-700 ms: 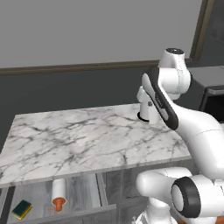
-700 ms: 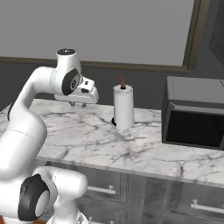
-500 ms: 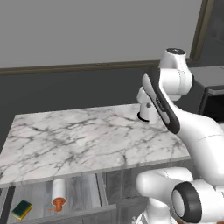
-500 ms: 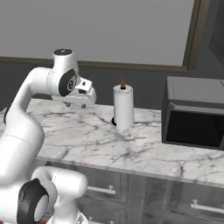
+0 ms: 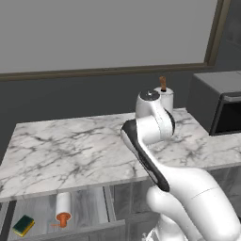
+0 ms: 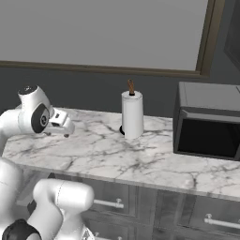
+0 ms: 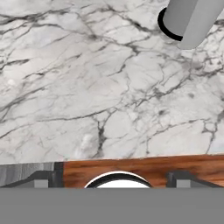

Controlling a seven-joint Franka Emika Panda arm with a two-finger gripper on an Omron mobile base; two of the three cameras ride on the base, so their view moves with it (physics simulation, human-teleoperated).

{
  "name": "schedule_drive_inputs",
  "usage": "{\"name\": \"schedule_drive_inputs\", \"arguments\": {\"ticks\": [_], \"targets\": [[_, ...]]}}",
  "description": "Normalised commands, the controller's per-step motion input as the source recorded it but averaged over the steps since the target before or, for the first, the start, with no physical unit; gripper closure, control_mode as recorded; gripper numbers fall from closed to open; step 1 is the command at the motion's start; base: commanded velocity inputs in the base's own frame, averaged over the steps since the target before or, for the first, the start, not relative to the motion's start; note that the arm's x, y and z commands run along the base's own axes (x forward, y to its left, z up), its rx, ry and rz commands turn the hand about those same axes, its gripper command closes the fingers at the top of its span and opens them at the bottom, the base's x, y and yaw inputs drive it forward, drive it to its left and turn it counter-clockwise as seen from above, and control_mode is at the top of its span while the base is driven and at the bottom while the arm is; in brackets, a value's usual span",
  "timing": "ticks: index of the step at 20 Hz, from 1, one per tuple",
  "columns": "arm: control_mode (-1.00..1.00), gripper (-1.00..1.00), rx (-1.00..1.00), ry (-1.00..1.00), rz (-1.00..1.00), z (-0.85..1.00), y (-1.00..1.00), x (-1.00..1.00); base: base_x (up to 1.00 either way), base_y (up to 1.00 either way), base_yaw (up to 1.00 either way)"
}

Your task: Restock the sink supplies by placing the sponge and soap dispenser on the counter and next to the sink. Make sure the soap dispenser is upright.

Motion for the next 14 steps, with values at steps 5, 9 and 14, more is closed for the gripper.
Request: {"name": "schedule_drive_inputs", "arguments": {"ticks": [5, 9, 14], "targets": [[-1.0, -1.0, 0.0, 0.05, -0.01, -0.57, 1.0, -0.36, 0.0, 0.0, 0.0], [-1.0, -1.0, 0.0, 0.12, 0.0, -0.41, 1.0, -0.22, 0.0, 0.0, 0.0], [-1.0, -1.0, 0.0, 0.05, 0.0, -0.6, 1.0, -0.32, 0.0, 0.0, 0.0]]}}
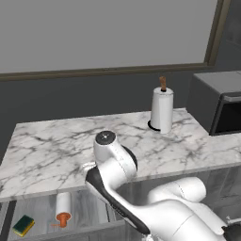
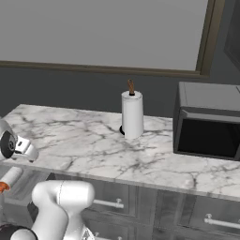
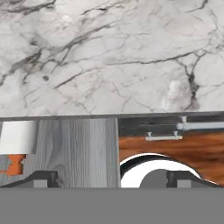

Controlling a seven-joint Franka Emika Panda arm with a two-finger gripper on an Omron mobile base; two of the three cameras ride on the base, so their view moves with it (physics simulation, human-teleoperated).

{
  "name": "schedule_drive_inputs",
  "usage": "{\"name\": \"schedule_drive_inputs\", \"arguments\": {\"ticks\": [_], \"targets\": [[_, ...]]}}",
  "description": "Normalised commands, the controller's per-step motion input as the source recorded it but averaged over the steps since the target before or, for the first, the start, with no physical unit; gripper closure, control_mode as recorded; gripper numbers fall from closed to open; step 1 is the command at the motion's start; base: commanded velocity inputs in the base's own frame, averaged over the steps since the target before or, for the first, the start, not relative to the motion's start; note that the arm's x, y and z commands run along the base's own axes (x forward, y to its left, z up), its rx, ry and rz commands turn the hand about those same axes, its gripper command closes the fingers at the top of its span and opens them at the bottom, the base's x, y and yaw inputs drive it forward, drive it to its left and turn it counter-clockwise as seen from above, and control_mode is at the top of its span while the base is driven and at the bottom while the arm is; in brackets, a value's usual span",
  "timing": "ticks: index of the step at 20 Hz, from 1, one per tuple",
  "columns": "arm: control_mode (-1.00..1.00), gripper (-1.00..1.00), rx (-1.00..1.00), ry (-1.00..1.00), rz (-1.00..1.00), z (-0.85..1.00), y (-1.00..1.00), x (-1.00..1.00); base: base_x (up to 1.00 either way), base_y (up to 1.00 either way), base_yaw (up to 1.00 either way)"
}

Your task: Restock the sink supplies by placing the sponge and soap dispenser on the counter and next to the sink. Make sure the soap dispenser is upright.

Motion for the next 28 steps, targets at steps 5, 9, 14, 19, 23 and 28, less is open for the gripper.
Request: {"name": "schedule_drive_inputs", "arguments": {"ticks": [5, 9, 14, 19, 23, 28], "targets": [[-1.0, -1.0, 0.0, 0.0, 0.0, -0.59, 0.93, -0.41, 0.0, 0.0, 0.0], [-1.0, -1.0, 0.03, 0.0, 0.0, -0.63, 0.66, -0.15, 0.0, 0.0, 0.0], [-1.0, -1.0, 0.19, 0.04, 0.01, -0.46, 0.12, 0.0, 0.0, 0.0, 0.0], [-1.0, -1.0, 0.28, 0.07, 0.05, -0.56, 0.02, -0.01, 0.0, 0.0, 0.0], [-1.0, -1.0, 0.25, 0.09, 0.03, -0.58, 0.12, -0.18, 0.0, 0.0, 0.0], [-1.0, -1.0, 0.09, 0.14, 0.01, -0.24, 0.29, -0.45, 0.0, 0.0, 0.0]]}}
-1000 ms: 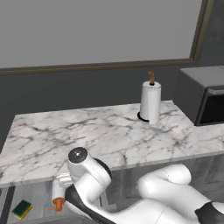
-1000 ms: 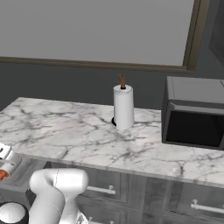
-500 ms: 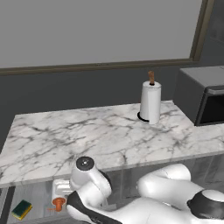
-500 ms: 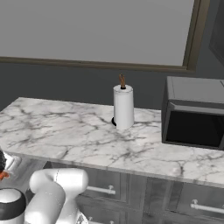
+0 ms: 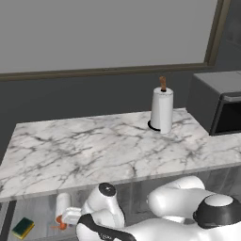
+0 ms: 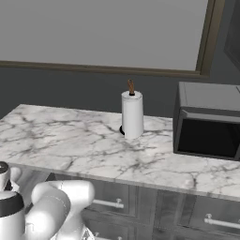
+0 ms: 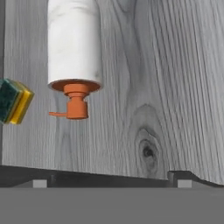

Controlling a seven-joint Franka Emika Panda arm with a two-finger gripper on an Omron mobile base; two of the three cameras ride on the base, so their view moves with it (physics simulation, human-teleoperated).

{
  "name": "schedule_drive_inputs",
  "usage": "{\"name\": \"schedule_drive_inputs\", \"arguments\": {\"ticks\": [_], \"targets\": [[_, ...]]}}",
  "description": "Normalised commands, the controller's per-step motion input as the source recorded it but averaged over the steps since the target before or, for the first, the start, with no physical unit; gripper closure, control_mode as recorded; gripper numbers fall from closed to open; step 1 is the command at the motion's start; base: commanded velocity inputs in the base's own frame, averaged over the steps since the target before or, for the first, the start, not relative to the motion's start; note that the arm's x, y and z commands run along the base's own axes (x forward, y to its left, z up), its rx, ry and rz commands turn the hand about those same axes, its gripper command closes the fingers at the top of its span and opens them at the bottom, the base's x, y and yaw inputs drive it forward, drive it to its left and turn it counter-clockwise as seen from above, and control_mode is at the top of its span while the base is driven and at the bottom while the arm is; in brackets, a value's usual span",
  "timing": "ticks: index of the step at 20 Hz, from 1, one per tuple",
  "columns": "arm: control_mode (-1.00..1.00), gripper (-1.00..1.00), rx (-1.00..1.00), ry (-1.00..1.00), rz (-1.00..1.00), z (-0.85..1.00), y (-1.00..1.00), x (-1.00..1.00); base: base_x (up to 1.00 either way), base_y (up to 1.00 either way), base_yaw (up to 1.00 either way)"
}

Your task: Restock the sink supplies by placing the sponge and soap dispenser on the counter and next to the sink. Make sure the soap dispenser is upright.

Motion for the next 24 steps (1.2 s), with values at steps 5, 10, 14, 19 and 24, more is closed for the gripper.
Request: {"name": "schedule_drive_inputs", "arguments": {"ticks": [5, 10, 14, 19, 24], "targets": [[-1.0, -1.0, 0.0, 0.2, 0.0, 0.0, 0.47, -0.34, 0.0, 0.0, 0.0], [-1.0, -1.0, -0.02, 0.12, 0.0, 0.05, 0.4, -0.52, 0.0, 0.0, 0.0], [-1.0, -1.0, -0.01, 0.11, 0.0, 0.07, 0.14, -0.88, 0.0, 0.0, 0.0], [-1.0, -1.0, 0.0, 0.16, 0.0, 0.13, 0.01, -0.75, 0.0, 0.0, 0.0], [-1.0, -1.0, -0.05, 0.1, -0.03, 0.32, 0.0, 0.41, 0.0, 0.0, 0.0]]}}
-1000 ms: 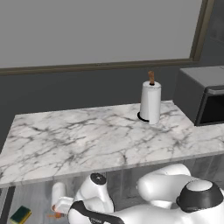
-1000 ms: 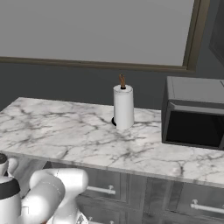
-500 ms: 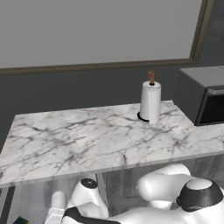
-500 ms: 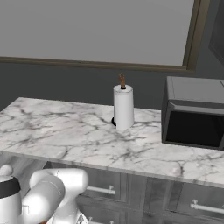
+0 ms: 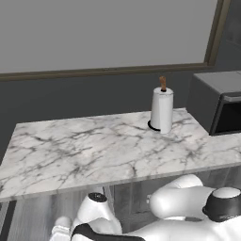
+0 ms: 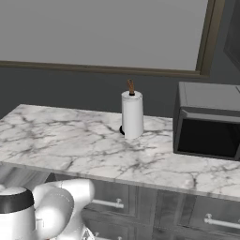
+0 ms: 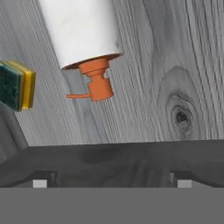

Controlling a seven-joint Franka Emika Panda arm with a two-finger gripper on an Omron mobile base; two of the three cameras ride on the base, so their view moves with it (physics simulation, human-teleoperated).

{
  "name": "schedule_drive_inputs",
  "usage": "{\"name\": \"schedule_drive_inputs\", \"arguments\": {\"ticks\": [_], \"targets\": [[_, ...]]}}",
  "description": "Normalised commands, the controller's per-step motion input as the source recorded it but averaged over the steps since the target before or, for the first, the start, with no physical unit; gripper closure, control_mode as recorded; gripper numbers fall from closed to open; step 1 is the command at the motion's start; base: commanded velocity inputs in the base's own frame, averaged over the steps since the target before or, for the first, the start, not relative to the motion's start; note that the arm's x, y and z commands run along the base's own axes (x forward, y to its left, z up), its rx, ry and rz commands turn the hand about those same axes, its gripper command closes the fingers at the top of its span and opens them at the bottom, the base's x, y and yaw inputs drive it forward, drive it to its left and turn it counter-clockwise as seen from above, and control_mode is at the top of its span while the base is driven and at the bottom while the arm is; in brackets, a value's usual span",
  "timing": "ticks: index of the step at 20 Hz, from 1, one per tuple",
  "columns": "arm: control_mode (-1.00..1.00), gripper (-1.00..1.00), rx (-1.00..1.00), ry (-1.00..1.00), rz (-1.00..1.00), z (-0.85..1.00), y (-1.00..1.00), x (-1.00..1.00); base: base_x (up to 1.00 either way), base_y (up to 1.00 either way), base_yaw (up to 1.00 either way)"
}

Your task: Restock the sink supplies by placing the sponge and soap dispenser on the counter and next to the sink. Make sure the soap dispenser is upright.

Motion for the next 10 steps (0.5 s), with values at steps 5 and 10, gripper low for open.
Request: {"name": "schedule_drive_inputs", "arguments": {"ticks": [5, 10], "targets": [[-1.0, -1.0, -0.16, 0.04, 0.0, -0.02, 0.04, 0.59, 0.0, 0.0, 0.0], [-1.0, -1.0, -0.14, 0.05, 0.04, -0.15, 0.22, 0.31, 0.0, 0.0, 0.0]]}}
